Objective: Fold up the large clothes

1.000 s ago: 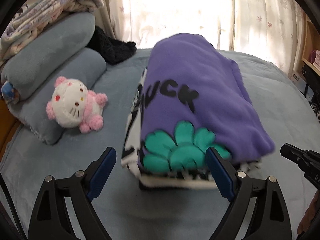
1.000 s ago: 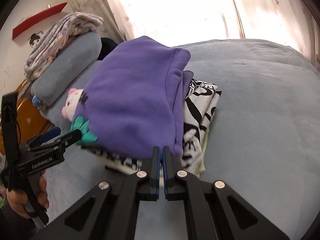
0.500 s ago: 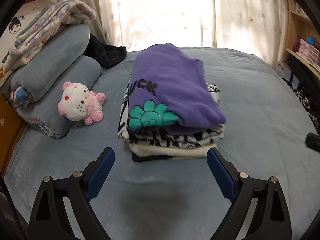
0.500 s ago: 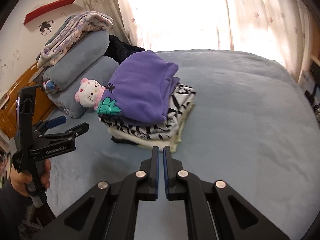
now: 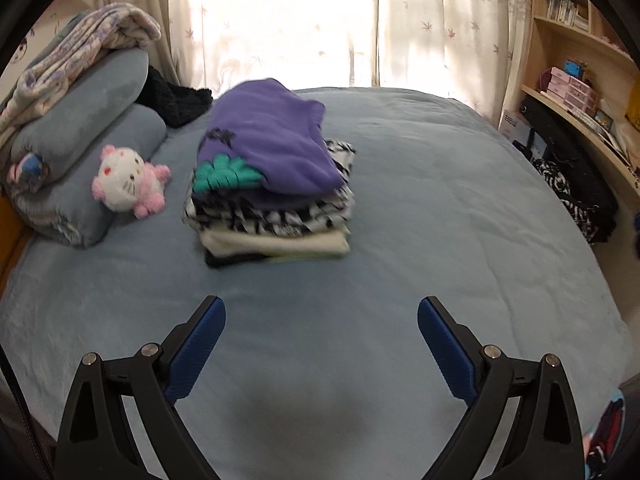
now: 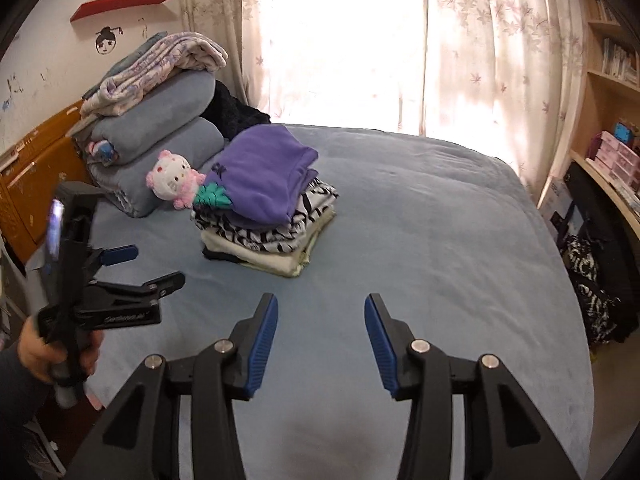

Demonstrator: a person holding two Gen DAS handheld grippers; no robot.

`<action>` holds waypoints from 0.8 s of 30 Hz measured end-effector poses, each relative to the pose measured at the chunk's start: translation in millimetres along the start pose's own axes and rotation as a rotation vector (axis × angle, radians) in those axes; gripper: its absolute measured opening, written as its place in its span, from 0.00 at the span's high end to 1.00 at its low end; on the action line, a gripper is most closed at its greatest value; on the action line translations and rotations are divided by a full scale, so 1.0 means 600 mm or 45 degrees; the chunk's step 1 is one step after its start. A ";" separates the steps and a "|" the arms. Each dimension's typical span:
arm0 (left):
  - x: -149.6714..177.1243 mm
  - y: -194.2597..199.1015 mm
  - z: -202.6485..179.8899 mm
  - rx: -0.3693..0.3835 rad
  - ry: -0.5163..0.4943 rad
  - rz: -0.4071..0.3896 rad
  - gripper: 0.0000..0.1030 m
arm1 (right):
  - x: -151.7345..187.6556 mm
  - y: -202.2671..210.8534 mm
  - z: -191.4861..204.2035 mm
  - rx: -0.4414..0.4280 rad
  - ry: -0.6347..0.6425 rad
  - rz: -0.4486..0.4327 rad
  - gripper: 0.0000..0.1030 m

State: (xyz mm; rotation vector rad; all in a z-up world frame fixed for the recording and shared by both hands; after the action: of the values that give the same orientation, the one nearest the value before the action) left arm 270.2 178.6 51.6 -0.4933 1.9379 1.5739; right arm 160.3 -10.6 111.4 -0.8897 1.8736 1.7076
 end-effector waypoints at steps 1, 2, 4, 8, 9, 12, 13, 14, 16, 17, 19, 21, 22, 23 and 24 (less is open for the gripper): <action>0.012 0.006 -0.009 0.010 0.018 -0.010 0.07 | 0.016 -0.001 -0.001 0.007 -0.007 0.001 0.56; 0.029 0.013 -0.022 0.022 0.038 -0.024 0.07 | 0.032 -0.004 -0.002 0.008 -0.021 0.008 0.56; 0.063 0.020 -0.046 0.038 0.060 -0.028 0.07 | 0.073 -0.013 -0.004 0.009 -0.064 0.030 0.56; 0.135 0.019 -0.085 0.028 0.101 -0.002 0.07 | 0.156 -0.035 -0.004 0.042 -0.103 0.080 0.56; 0.149 0.020 -0.093 0.029 0.109 -0.002 0.07 | 0.172 -0.038 -0.005 0.044 -0.110 0.091 0.56; 0.187 0.013 -0.114 0.041 0.143 0.025 0.07 | 0.221 -0.046 -0.011 0.035 -0.172 0.130 0.56; 0.197 0.012 -0.121 0.037 0.148 0.031 0.07 | 0.236 -0.046 -0.016 0.034 -0.203 0.138 0.56; 0.204 0.011 -0.126 0.028 0.147 0.036 0.07 | 0.245 -0.046 -0.022 0.041 -0.224 0.141 0.56; 0.218 0.012 -0.141 0.007 0.133 0.037 0.07 | 0.263 -0.043 -0.030 0.044 -0.270 0.148 0.56; 0.220 0.013 -0.147 0.005 0.124 0.036 0.07 | 0.270 -0.040 -0.032 0.033 -0.288 0.149 0.56; 0.229 0.016 -0.165 0.001 0.097 0.035 0.07 | 0.279 -0.032 -0.036 0.010 -0.321 0.145 0.56; 0.231 0.017 -0.180 0.007 0.078 0.035 0.07 | 0.284 -0.027 -0.038 0.008 -0.329 0.138 0.56; 0.233 0.019 -0.188 0.010 0.070 0.034 0.07 | 0.287 -0.023 -0.038 0.012 -0.330 0.132 0.56; 0.234 0.022 -0.195 0.014 0.066 0.032 0.07 | 0.288 -0.022 -0.038 0.012 -0.329 0.130 0.56; 0.234 0.024 -0.199 0.014 0.059 0.030 0.07 | 0.291 -0.019 -0.039 0.011 -0.331 0.126 0.56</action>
State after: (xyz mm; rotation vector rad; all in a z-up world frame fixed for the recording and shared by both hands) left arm 129.7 77.2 -13.3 -0.5083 1.9926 1.5786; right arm 50.5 -62.0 -16.7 -0.5482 1.7738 1.7764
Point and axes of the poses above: each gripper's, at about its wrist camera, not at the fingertips, and y roughly against the way its jaws point, z to its left, x to its underside, the point moved 9 cm from there along -y, roughly the way its jaws point, and after that the axes turned 7 degrees about x, right-handed, at the moved point
